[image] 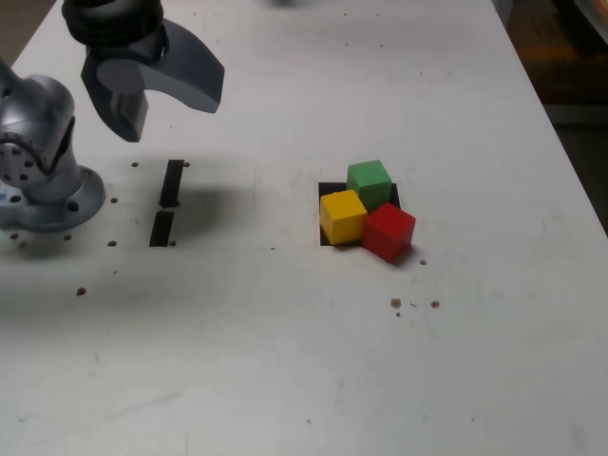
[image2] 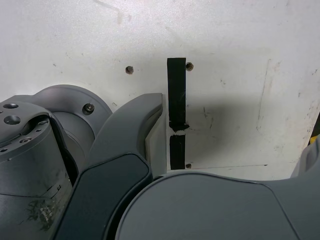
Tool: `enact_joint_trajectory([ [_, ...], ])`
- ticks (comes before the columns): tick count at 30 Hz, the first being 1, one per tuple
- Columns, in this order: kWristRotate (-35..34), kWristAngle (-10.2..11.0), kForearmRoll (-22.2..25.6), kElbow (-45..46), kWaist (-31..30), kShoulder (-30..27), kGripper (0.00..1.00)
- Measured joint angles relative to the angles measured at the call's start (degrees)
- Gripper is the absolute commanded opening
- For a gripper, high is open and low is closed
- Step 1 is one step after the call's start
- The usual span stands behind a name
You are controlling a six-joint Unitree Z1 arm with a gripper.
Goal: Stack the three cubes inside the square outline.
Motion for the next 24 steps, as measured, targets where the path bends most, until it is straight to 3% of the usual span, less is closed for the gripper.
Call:
enact_joint_trajectory([
  [12, 0.9, 1.8, 0.0, -6.8, 0.0, 7.8, 0.99],
  [24, 7.0, 0.4, 0.7, -24.6, 0.3, 25.9, 0.99],
])
